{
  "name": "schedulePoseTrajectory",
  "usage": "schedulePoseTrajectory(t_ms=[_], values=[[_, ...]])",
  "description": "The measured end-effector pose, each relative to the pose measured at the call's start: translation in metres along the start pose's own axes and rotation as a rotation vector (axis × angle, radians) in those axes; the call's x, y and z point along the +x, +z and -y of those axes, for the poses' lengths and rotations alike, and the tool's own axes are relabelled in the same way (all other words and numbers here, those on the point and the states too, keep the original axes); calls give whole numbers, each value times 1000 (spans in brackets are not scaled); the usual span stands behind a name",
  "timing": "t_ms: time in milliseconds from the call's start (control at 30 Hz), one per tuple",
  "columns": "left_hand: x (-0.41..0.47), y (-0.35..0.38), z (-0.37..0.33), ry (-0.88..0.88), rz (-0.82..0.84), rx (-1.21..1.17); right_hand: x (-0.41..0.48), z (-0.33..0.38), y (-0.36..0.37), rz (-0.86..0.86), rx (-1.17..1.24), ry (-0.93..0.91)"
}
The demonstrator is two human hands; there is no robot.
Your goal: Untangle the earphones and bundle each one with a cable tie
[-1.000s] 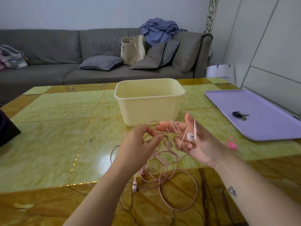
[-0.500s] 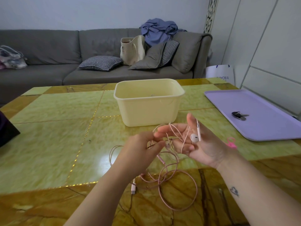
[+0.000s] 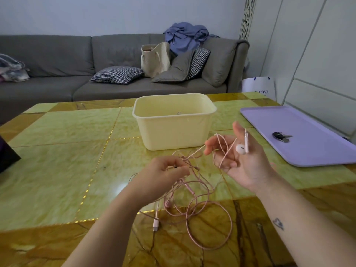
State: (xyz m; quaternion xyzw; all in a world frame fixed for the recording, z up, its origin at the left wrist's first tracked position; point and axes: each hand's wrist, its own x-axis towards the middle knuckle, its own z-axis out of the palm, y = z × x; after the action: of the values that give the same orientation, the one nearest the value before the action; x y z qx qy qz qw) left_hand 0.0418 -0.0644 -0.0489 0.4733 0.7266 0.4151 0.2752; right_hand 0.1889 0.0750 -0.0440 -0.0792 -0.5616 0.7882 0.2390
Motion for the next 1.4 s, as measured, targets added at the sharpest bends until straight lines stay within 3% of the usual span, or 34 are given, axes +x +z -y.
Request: schedulePoseTrajectory(t_ms=[167,400,633,700,767,1033,1200,1300,1400], values=[[-3,-21,7,-88,99,-10,3,-6,2,-141,-40,-152],[2,-45,32,-243,-170,103,0,5,-3,-528,-248,-204],[5,-47,51,-361,-253,508,2,6,-8,-647,-86,-227],[6,-46,52,-401,-320,621,2,4,-7,-706,-205,-193],[4,-45,47,-419,-433,715,2,1,-9,-764,-497,-106],[2,-51,44,-279,-755,573,3,-14,-36,-488,-1392,355],[0,-53,44,-288,-758,542,-1,-16,-41,-332,-1654,615],[-1,-52,43,-283,-737,538,4,-14,-26,-371,-1787,509],[-2,-53,41,-262,-719,512,20,-27,-9,-263,-1735,213]])
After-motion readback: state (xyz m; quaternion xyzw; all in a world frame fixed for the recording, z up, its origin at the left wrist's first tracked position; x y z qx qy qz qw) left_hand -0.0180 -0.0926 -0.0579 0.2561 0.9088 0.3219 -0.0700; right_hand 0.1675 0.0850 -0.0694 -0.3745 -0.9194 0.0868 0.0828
